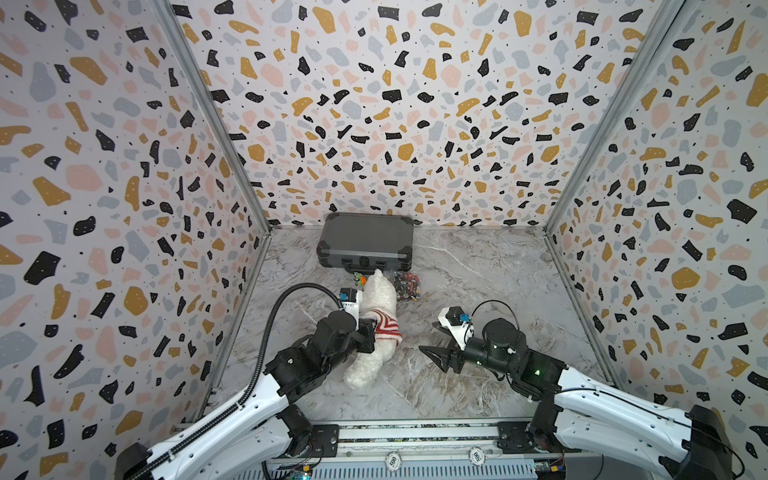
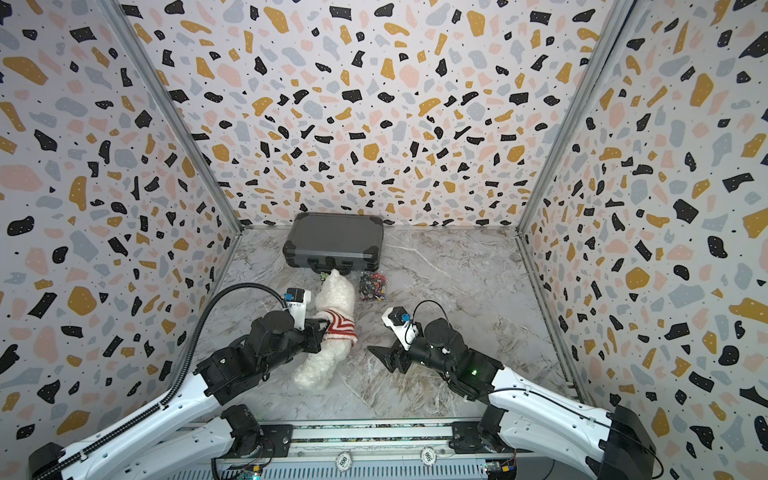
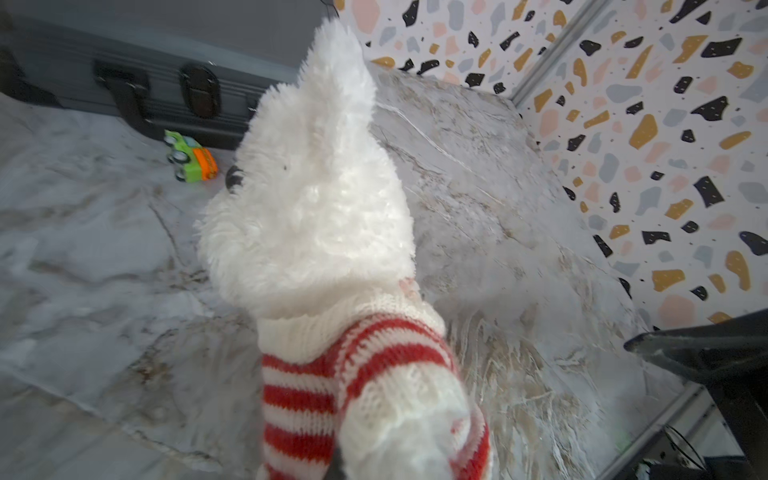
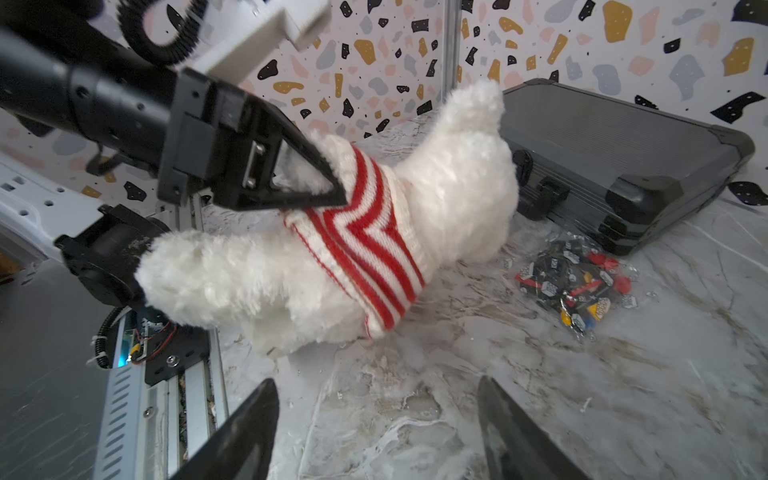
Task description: Dress the teddy bear
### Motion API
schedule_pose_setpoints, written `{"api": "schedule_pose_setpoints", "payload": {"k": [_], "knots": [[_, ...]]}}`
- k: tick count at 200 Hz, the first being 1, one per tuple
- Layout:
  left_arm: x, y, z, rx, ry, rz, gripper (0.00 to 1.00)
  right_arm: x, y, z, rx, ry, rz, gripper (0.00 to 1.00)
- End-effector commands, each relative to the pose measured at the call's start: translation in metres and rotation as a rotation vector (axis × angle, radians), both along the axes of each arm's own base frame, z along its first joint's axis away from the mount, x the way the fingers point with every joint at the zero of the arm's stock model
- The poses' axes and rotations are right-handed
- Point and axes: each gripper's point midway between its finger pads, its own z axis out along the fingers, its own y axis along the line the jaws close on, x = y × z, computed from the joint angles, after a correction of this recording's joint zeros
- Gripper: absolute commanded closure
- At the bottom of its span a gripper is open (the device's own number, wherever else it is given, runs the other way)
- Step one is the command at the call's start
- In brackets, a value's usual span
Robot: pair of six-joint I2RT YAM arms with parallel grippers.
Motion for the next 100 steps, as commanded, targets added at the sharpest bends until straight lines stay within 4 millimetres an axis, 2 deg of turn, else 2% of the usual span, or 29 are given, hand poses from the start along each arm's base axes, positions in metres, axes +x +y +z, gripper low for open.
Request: {"api": "schedule_pose_setpoints", "payload": {"k": [1,15,35,76,100], "knots": [[0.012,0.038,0.003,0.154,-0.02,0.172,1.0,0.015,-0.014,0.002,0.032,0.002,-0.089,0.24],[0.016,0.04,-0.004,0.172,-0.009,0.201,1.0,0.021,-0.022,-0.001,0.042,0.015,-0.123,0.24],[0.022,0.031,-0.017,0.186,0.016,0.214,1.0,0.029,-0.035,-0.002,0.058,0.02,-0.171,0.24],[0.024,-0.01,-0.038,0.173,0.032,0.175,1.0,0.038,-0.049,-0.001,0.067,0.016,-0.214,0.23],[0.024,-0.032,-0.05,0.135,0.049,0.143,0.93,0.039,-0.048,-0.003,0.074,0.026,-0.209,0.23]]}}
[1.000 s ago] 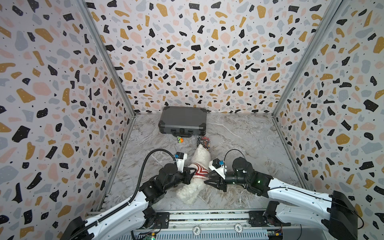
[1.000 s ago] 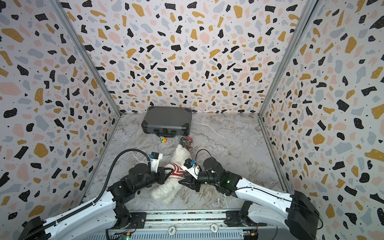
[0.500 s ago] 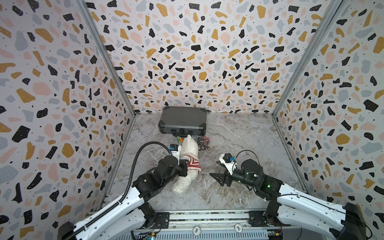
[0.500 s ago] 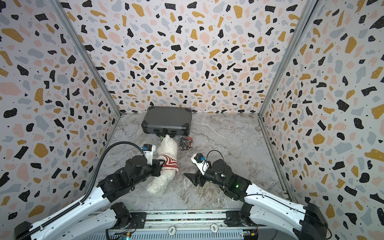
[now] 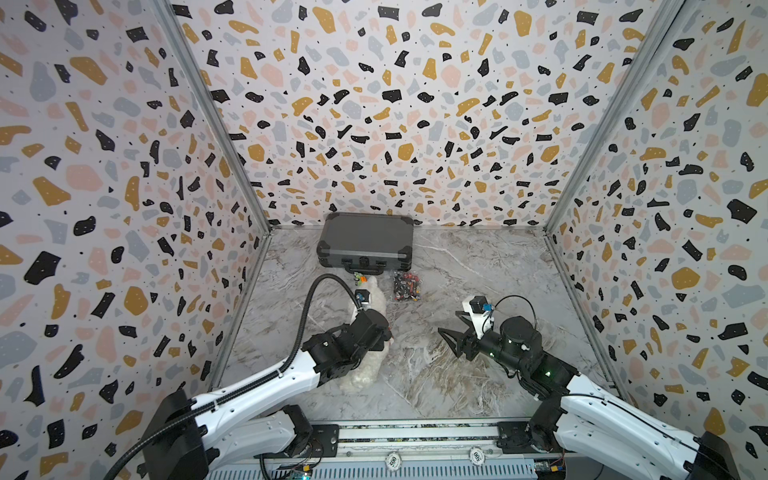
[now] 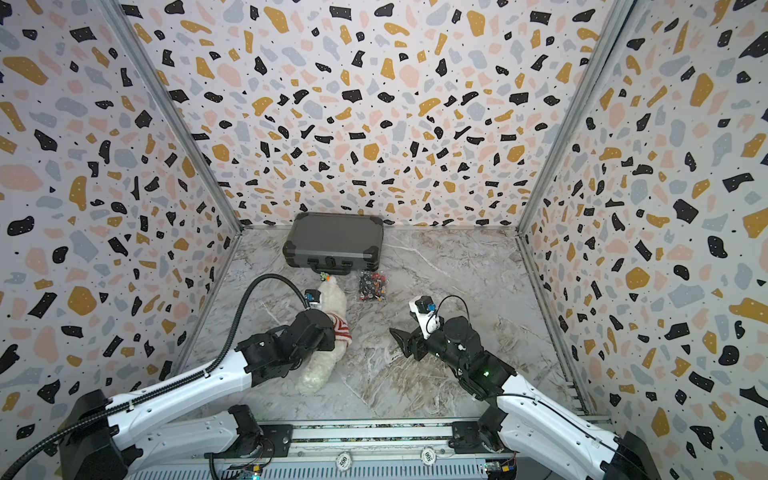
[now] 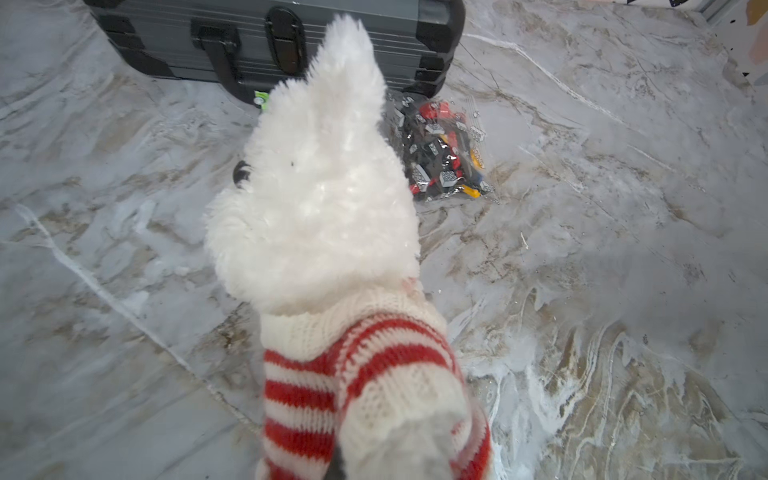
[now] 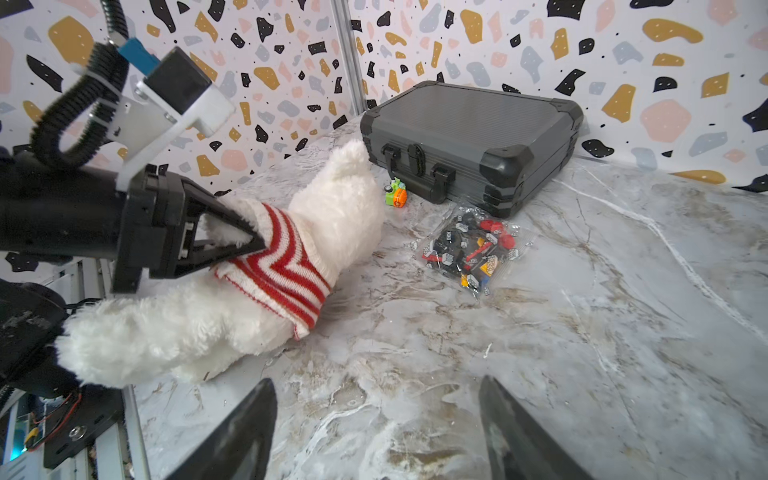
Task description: Dress the teddy bear
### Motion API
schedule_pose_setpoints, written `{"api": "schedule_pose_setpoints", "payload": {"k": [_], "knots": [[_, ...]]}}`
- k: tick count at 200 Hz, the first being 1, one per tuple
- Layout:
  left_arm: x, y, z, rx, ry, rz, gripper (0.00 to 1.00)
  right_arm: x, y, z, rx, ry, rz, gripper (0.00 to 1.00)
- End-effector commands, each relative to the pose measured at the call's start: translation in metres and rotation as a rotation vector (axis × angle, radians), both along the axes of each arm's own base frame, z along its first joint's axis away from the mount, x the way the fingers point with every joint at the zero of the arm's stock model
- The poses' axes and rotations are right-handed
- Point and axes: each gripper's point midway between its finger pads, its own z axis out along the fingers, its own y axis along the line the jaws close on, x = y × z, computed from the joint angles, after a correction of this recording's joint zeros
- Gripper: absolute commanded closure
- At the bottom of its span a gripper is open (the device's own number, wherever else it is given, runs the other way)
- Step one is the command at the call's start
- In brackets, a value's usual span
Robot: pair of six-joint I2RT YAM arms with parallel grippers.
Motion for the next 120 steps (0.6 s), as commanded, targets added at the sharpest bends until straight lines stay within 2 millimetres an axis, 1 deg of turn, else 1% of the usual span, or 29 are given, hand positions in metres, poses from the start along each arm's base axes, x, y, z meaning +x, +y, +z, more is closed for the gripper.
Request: {"api": "schedule_pose_setpoints", "payload": {"k": [1,19,28,37,59,74,82,106,120], "knots": [[0.01,-0.022,0.01,-0.107,-0.057,0.02,0.93,0.001,0.0,0.004,0.029,-0.004,0.002,0.23],[0.009,-0.036,0.002,-0.138,-0.044,0.003,0.84,0.003,-0.003,0.001,0.026,-0.001,-0.019,0.23],[0.007,-0.043,0.001,-0.149,-0.041,-0.009,0.81,0.006,-0.006,-0.001,0.023,-0.005,-0.042,0.23],[0.006,-0.049,0.0,-0.158,-0.039,-0.02,0.76,0.01,-0.011,-0.002,0.017,-0.008,-0.071,0.23],[0.005,-0.06,0.004,-0.193,-0.043,-0.054,0.56,0.024,-0.028,-0.006,0.003,-0.005,-0.159,0.23],[0.006,-0.06,0.008,-0.201,-0.058,-0.056,0.43,0.032,-0.04,-0.009,0.002,0.001,-0.206,0.22],[0.006,-0.059,0.01,-0.198,-0.065,-0.055,0.38,0.035,-0.046,-0.01,0.003,-0.002,-0.226,0.22],[0.006,-0.055,0.015,-0.183,-0.091,-0.059,0.35,0.042,-0.061,-0.009,0.005,-0.012,-0.278,0.2],[0.007,-0.055,0.02,-0.178,-0.104,-0.07,0.29,0.047,-0.067,-0.011,-0.001,-0.007,-0.303,0.19]]}}
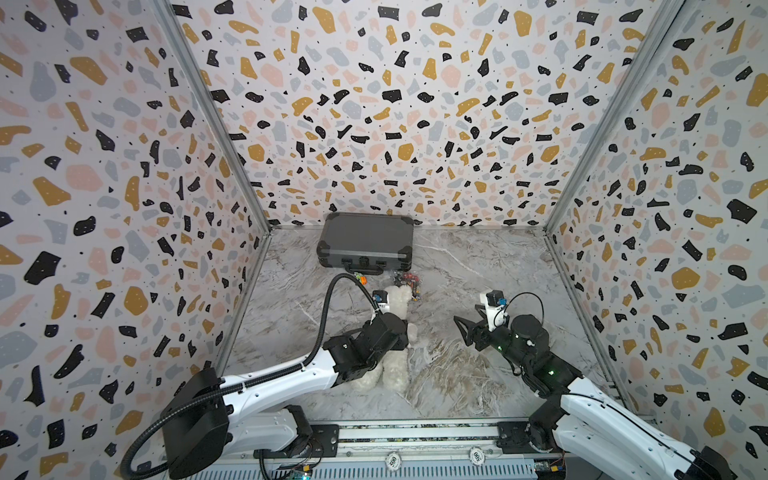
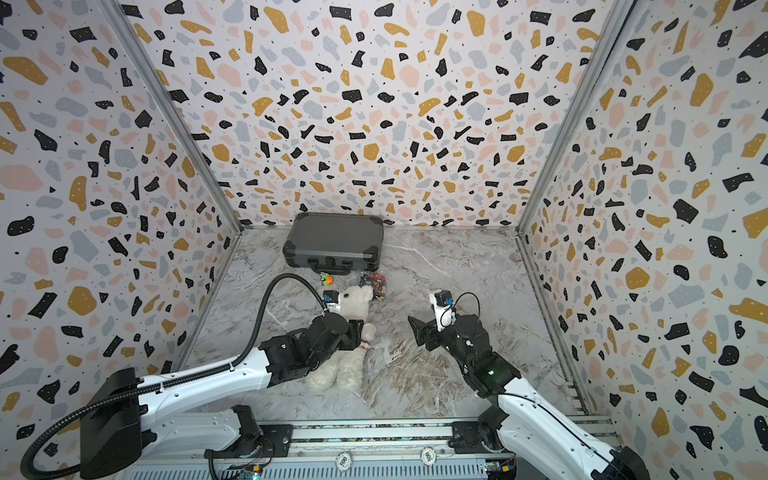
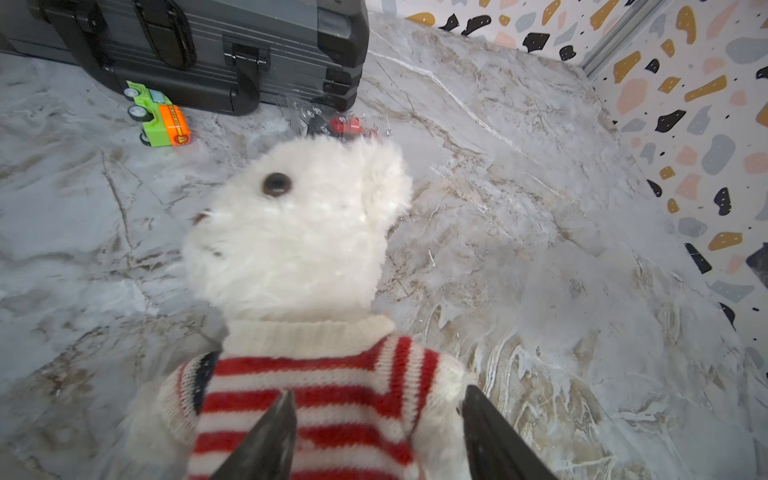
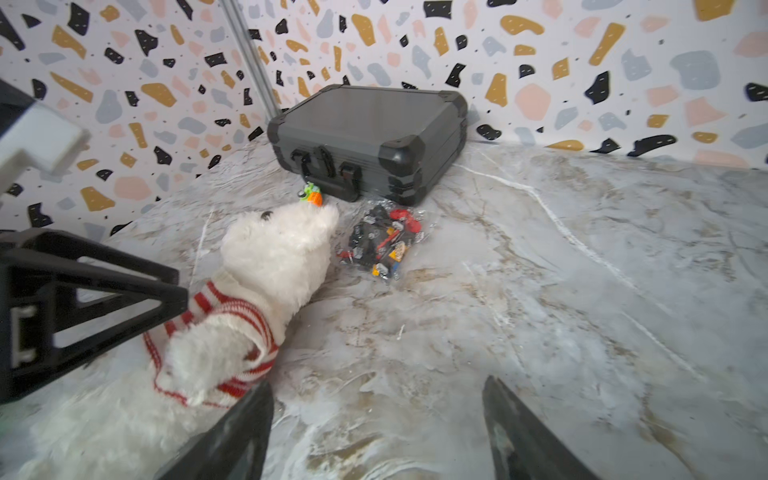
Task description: Dress the teddy bear
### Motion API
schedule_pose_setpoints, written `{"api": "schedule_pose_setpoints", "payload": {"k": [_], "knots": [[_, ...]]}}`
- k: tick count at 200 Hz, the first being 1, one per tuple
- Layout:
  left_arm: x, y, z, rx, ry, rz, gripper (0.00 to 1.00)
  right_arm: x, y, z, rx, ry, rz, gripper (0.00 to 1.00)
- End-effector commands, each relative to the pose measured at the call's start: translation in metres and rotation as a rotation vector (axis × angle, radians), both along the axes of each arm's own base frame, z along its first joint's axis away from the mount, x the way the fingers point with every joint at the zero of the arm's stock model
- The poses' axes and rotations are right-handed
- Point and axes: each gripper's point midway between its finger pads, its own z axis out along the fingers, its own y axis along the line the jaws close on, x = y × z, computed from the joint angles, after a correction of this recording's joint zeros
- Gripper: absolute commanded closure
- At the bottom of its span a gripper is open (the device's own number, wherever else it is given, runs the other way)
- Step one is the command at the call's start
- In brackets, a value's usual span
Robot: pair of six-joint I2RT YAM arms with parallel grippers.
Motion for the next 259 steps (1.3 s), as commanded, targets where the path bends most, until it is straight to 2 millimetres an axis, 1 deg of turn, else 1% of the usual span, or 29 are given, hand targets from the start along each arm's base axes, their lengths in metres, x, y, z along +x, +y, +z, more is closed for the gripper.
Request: {"api": "schedule_pose_setpoints", "payload": {"k": [1,22,56,71,75,86,90,101,114,127,147,170,185,200,215,233,243,249,259], "knots": [[0.003,0.0,0.014,-0.015,-0.056,-0.009,0.29,0.007,-0.012,0.006,0.01,-0.018,-0.053,0.19],[0.003,0.0,0.021,-0.001,-0.076,-0.028,0.27,0.012,-0.019,0.004,0.008,-0.012,-0.082,0.19],[0.003,0.008,0.029,0.031,-0.112,-0.032,0.24,0.017,-0.028,0.001,0.012,-0.005,-0.123,0.17],[0.003,0.01,0.033,0.029,-0.128,-0.041,0.18,0.019,-0.031,0.0,0.02,-0.002,-0.141,0.14],[0.003,0.01,0.034,0.024,-0.133,-0.045,0.14,0.02,-0.032,0.001,0.023,-0.003,-0.145,0.12],[0.004,0.01,0.039,0.001,-0.149,-0.058,0.04,0.02,-0.034,0.001,0.029,-0.007,-0.153,0.0],[0.004,0.009,0.041,-0.009,-0.156,-0.066,0.0,0.021,-0.035,0.001,0.032,-0.008,-0.159,0.01],[0.006,0.01,0.042,-0.012,-0.176,-0.077,0.0,0.023,-0.039,0.001,0.032,-0.011,-0.178,0.01],[0.013,0.02,0.039,0.019,-0.189,-0.05,0.0,0.027,-0.047,0.0,0.026,-0.017,-0.219,0.01],[0.02,0.032,0.037,0.054,-0.205,-0.01,0.0,0.032,-0.059,0.0,0.02,-0.025,-0.278,0.01],[0.034,0.06,0.036,0.115,-0.24,0.089,0.0,0.039,-0.079,0.001,0.03,-0.049,-0.374,0.01],[0.044,0.099,0.047,0.2,-0.324,0.255,0.0,0.041,-0.101,0.001,0.042,-0.083,-0.473,0.01],[0.051,0.12,0.055,0.198,-0.365,0.344,0.0,0.042,-0.116,0.001,0.035,-0.102,-0.555,0.01],[0.052,0.144,0.063,0.221,-0.416,0.459,0.0,0.043,-0.128,0.0,0.023,-0.111,-0.618,0.01],[0.051,0.168,0.065,0.274,-0.446,0.542,0.0,0.044,-0.138,0.0,0.017,-0.125,-0.661,0.01],[0.053,0.188,0.061,0.323,-0.457,0.587,0.0,0.043,-0.151,0.001,0.017,-0.161,-0.724,0.01],[0.053,0.2,0.056,0.361,-0.448,0.62,0.0,0.041,-0.158,0.002,0.005,-0.182,-0.751,0.01],[0.054,0.204,0.057,0.363,-0.462,0.635,0.0,0.04,-0.161,0.003,-0.005,-0.195,-0.76,0.01],[0.053,0.211,0.053,0.38,-0.464,0.647,0.0,0.037,-0.166,0.005,-0.006,-0.226,-0.782,0.0]]}}
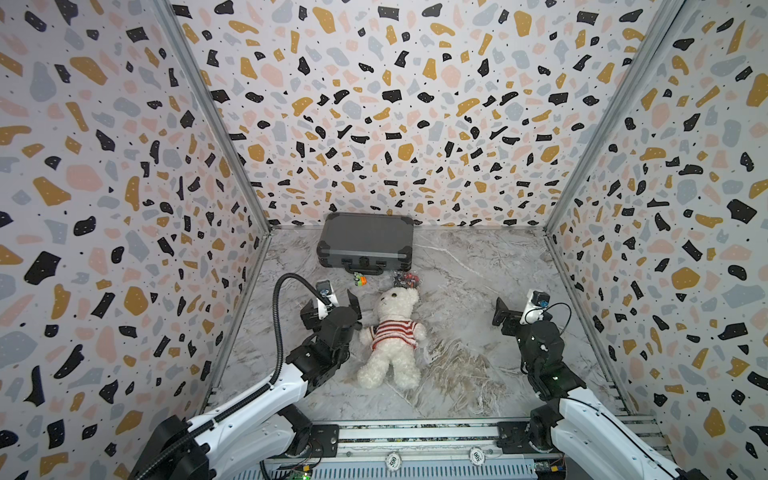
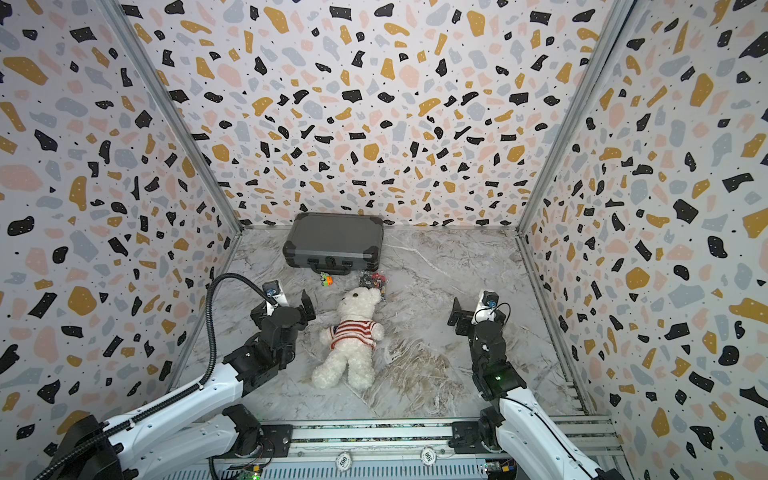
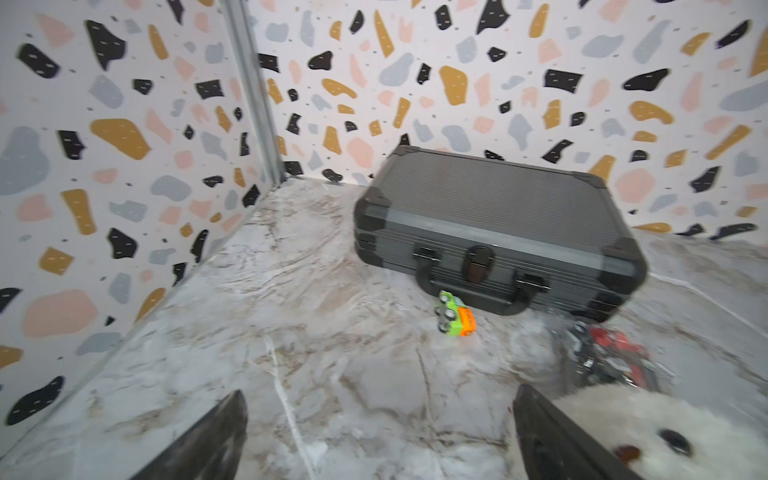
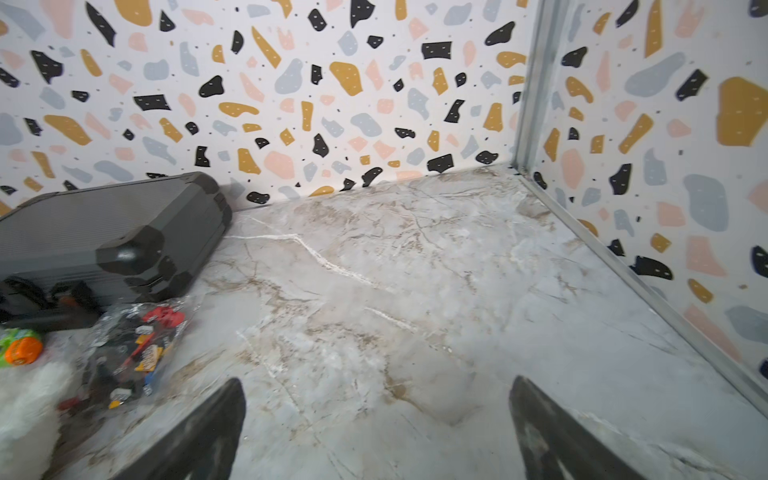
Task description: Dress the teddy bear
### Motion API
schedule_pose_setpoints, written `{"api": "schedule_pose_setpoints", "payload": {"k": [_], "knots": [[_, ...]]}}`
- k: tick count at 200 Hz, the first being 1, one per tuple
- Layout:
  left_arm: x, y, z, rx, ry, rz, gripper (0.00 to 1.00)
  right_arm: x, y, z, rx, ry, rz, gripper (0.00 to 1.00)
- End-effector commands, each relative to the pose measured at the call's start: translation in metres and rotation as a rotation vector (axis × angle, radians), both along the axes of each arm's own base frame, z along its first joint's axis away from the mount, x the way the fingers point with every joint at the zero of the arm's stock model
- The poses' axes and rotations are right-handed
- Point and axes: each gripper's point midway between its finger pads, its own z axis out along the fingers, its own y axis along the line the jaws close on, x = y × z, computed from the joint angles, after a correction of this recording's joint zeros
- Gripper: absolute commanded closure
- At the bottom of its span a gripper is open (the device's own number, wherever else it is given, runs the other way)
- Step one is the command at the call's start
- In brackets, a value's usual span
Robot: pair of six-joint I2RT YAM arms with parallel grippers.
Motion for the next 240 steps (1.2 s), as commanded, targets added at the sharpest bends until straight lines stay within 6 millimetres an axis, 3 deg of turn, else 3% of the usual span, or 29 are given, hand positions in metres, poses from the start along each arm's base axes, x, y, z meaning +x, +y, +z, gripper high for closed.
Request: {"api": "schedule_pose_setpoints", "payload": {"k": [1,33,102,167,199,240], "knots": [[0.0,0.025,0.009,0.05,-0.066,0.098,0.0,-0.004,-0.021,0.021,-0.025,-0.109,-0.104,0.01],[-0.003,0.035,0.001,0.055,-0.086,0.101,0.0,-0.009,-0.026,0.024,-0.104,-0.165,-0.091,0.0],[-0.013,0.038,-0.012,0.155,-0.032,0.034,0.0,-0.008,-0.034,-0.002,-0.175,-0.064,-0.089,0.01],[-0.047,0.078,-0.028,0.172,-0.07,0.194,0.0,-0.011,-0.034,-0.027,-0.185,-0.01,-0.077,0.02],[-0.048,0.077,-0.047,0.144,-0.092,0.181,0.0,-0.012,-0.034,-0.032,-0.182,-0.01,-0.074,0.03],[-0.044,0.08,-0.041,0.137,-0.127,0.193,0.0,-0.009,-0.035,-0.035,-0.177,-0.024,-0.09,0.03]]}}
